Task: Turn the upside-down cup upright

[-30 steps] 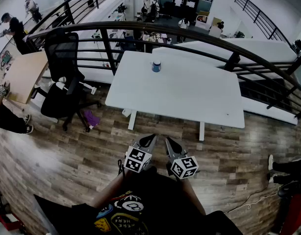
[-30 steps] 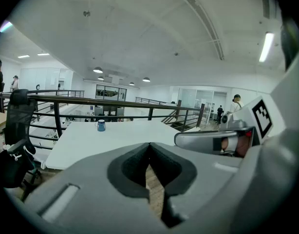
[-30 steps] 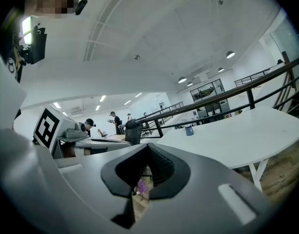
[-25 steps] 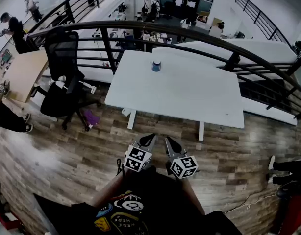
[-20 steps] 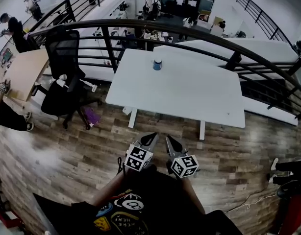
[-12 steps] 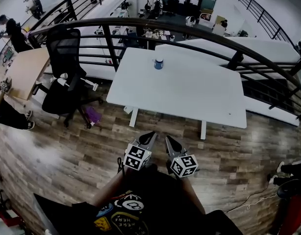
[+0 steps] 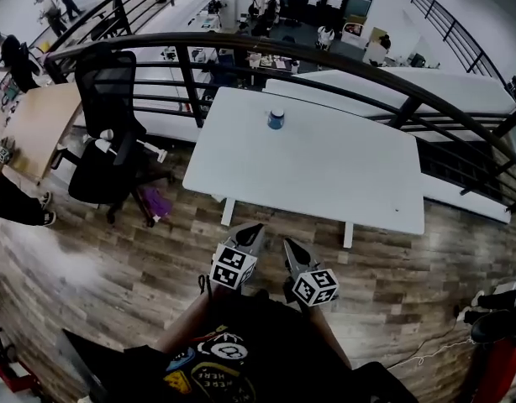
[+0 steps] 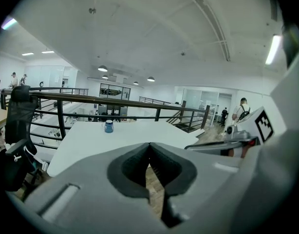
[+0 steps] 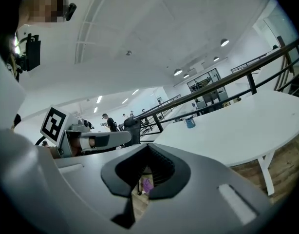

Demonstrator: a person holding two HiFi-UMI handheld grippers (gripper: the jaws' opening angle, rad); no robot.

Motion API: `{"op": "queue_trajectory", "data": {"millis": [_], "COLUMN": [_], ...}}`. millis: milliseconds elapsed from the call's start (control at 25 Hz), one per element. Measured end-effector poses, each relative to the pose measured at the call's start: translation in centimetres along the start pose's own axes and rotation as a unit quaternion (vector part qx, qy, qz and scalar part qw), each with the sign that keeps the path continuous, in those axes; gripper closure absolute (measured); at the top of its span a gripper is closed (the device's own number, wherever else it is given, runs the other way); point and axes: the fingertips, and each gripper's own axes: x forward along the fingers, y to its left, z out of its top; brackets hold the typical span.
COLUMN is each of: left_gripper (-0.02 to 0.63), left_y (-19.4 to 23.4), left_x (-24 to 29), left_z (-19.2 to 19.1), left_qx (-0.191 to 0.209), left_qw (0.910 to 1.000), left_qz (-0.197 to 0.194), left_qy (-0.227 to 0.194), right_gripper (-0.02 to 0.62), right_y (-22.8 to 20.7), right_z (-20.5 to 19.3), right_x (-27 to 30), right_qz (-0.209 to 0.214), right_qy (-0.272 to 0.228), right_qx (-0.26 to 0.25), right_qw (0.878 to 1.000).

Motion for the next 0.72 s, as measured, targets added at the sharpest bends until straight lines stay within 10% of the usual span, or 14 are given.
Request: {"op": "queue_trajectory", "data": {"millis": [720], "left_gripper": [0.601], "left_y": [17.1], "left_x": [10.5], "left_z": [4.0], "left_qx": [-0.037], "left_qw": [0.9953], "left_qz": [-0.071], "left_qy": [0.055], "right_gripper": [0.597], "right_y": [-5.2], "right_z": [6.3], "right_x": [18.5], "right_qz": [-0.064], "right_qy": [0.026], "right_qx": [-0.025], "right_qw": [0.997]}}
